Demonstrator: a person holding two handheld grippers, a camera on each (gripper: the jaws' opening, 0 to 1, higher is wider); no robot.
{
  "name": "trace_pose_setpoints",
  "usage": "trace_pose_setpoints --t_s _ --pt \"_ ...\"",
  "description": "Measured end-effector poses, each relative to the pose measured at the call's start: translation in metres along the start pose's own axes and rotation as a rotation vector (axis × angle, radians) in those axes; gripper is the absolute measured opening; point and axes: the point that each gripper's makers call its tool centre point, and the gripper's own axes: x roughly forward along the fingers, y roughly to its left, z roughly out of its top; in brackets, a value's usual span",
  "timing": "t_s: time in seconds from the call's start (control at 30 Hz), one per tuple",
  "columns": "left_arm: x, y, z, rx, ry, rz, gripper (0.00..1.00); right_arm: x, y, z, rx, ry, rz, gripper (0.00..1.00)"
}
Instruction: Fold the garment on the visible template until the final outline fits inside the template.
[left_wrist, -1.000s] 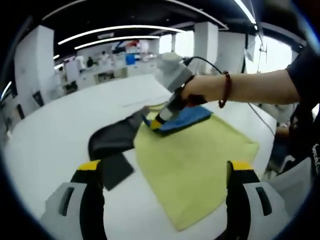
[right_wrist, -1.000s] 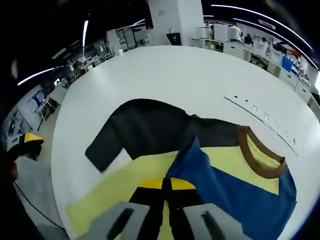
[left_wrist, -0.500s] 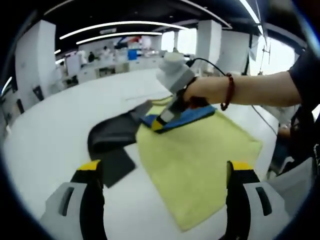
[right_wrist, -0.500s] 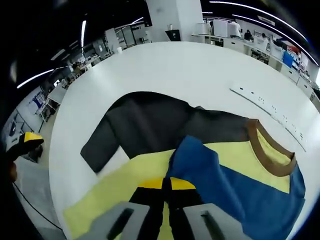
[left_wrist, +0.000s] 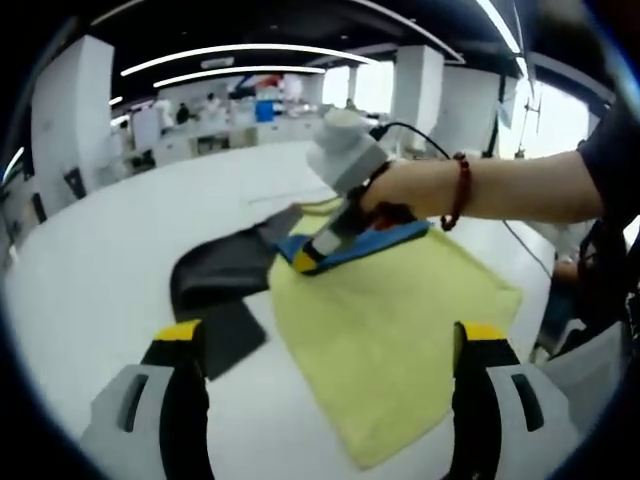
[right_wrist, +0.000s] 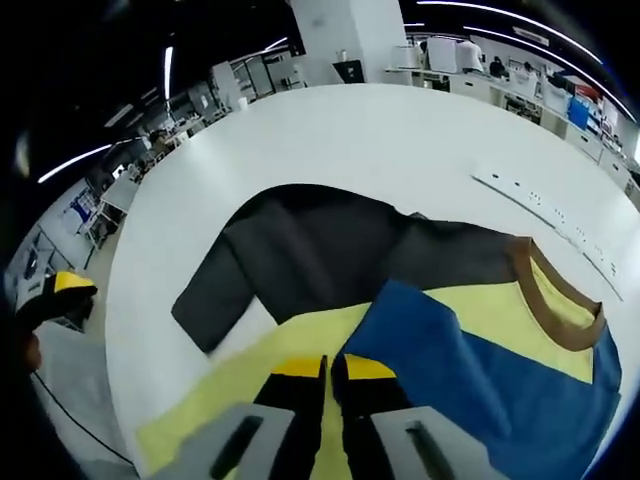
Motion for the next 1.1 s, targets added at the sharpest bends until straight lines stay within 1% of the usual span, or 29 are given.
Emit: trace_pose_setpoints --t_s 0.07,0.17,0.3,0.47,0.53,0.63,0.7,0.8,0.87,1.0,1.1 --pt "-0.001 -0.001 -0.001 0.004 0.004 -0.002 0.99 -0.003 -0.001 0.004 -0.016 -0.012 -0.007 0.06" --pt "-0.001 -0.001 -0.002 0.004 0.009 -0.001 0.99 -0.010 -0.006 0.008 -0.001 -0.027 -0.027 0.17" --pt "-0.001 -0.001 0.001 0.003 0.002 0.000 0.99 -0.024 -0.016 0.014 0.006 -0.051 -0.055 0.25" --pt "0.000 0.001 0.007 0.009 -0.003 0.011 0.99 -0.039 -0.033 0.015 0.010 -0.063 -0.103 0.38" --pt "-0.001 0.001 0.010 0.012 -0.007 0.015 0.99 -0.045 -0.041 0.014 0.013 -0.061 -0.114 0.39" --pt "0.000 0.000 0.012 0.024 -0.001 0.011 0.99 -0.054 -0.052 0.011 0.032 -0.067 -0.134 0.45" --pt "0.000 -0.002 0.014 0.032 0.000 0.007 0.99 -0.065 -0.067 0.007 0.039 -0.070 -0.179 0.52" --pt "-0.001 -0.005 0.017 0.037 -0.005 0.002 0.99 -0.075 -0.080 0.002 0.052 -0.069 -0.203 0.62" --pt "-0.001 -0.005 0.017 0.037 -0.004 0.003 0.99 -0.082 -0.091 -0.004 0.081 -0.067 -0.225 0.66" --pt "-0.001 -0.008 0.019 0.038 -0.009 -0.001 0.99 -0.094 -0.105 -0.015 0.123 -0.069 -0.240 0.73" --pt "0.000 -0.010 0.021 0.037 -0.013 -0.005 0.99 -0.102 -0.115 -0.028 0.138 -0.044 -0.258 0.73"
